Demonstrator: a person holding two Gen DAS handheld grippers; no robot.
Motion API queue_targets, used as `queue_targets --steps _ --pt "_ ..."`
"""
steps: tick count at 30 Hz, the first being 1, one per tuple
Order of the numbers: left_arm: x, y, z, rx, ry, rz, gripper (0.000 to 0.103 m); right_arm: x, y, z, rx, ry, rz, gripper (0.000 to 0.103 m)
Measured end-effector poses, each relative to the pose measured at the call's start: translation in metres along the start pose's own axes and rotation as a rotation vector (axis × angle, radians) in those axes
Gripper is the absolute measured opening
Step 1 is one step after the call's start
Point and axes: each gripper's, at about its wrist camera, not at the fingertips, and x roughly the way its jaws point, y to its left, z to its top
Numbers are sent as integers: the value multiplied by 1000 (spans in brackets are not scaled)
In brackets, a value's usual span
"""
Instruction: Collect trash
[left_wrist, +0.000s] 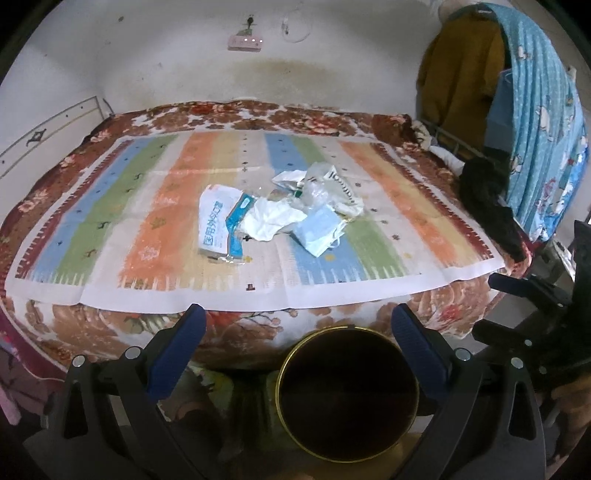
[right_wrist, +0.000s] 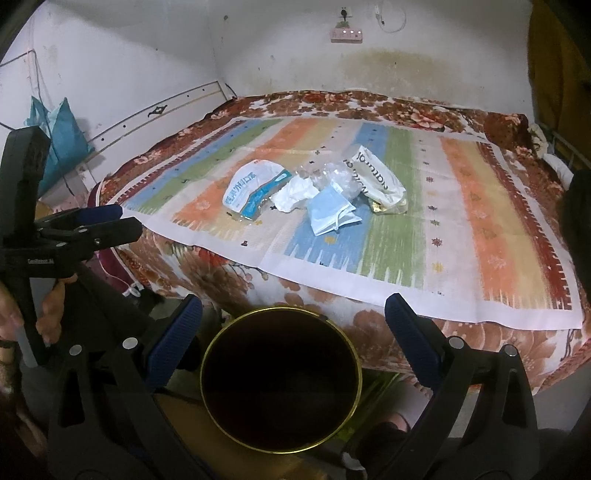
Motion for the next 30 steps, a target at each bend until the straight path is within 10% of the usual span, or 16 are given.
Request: queue_targets --steps 30 --pt "1 -37 14 19 24 59 97 5 -3 7 28 3 22 94"
